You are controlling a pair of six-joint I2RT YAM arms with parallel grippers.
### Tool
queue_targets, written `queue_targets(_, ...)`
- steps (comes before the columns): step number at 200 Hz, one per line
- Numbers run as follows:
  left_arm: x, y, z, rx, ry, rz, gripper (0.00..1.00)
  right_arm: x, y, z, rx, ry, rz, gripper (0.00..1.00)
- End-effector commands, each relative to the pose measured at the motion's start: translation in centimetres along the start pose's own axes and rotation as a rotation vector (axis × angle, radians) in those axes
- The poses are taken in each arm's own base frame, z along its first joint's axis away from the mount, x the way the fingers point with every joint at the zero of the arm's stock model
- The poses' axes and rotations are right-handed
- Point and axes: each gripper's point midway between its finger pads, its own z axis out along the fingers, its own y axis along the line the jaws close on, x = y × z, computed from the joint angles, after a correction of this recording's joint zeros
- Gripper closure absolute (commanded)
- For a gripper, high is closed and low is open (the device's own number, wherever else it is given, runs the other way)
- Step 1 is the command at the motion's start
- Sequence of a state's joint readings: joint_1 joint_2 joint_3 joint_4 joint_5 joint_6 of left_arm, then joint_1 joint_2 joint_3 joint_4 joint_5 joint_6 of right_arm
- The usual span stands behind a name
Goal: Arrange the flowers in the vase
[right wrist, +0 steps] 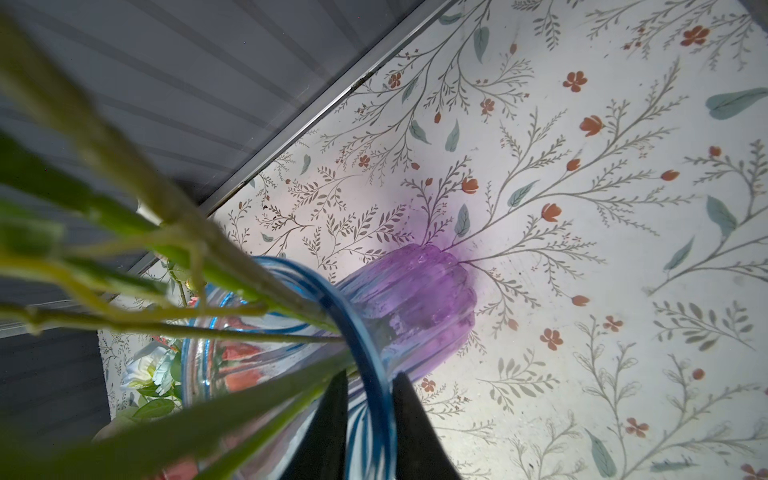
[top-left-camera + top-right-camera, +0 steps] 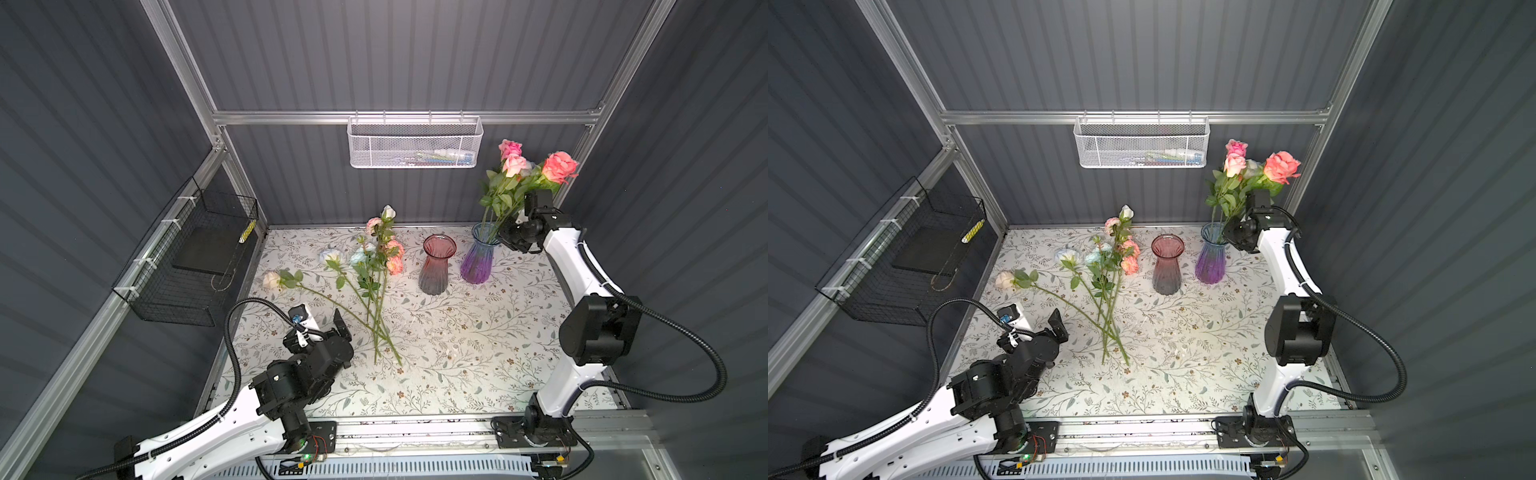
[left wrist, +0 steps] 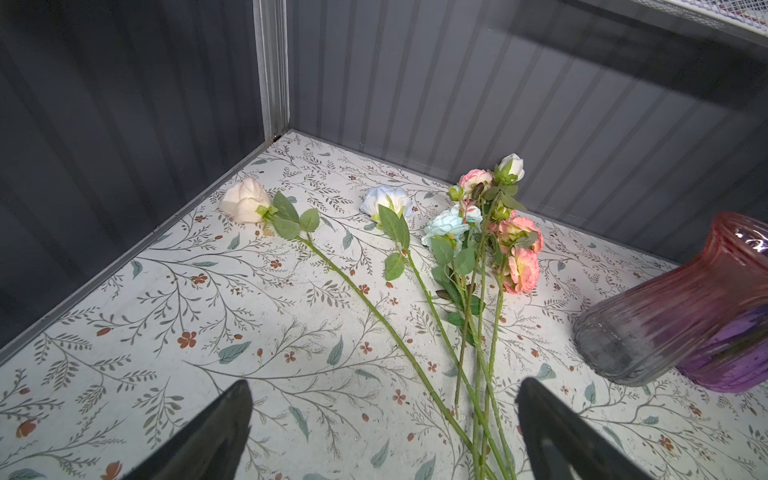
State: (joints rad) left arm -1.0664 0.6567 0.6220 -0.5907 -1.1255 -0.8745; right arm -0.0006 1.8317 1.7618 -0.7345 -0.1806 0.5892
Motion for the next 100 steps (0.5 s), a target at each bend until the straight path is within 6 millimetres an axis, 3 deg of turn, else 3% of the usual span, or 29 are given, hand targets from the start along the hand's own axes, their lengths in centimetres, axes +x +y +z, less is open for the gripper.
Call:
queue_targets(1, -0.7, 0.0, -0.2, 0.0, -0.007, -0.002, 0.0, -0.7, 1.2, -2.1, -0.048, -0.027, 0.002, 0.72)
queue_targets(42, -0.5, -0.2, -0.2, 0.007, 0.004, -0.007, 0.0, -0.5, -0.3, -3.9, -0.014, -0.078, 0.012, 0.61)
queue_targets(74, -0.4, -0.5, -0.2, 0.012, 0.014, -0.005, 0.0, -0.1, -1.2, -6.8, 0.01, -0.14, -0.004, 0.56)
queue_targets(100, -0.3, -0.8, -0.1, 0.014, 0.021, -0.004, 0.0, 1.4, -2.0, -9.7, 0.012, -0.193, -0.009, 0.55)
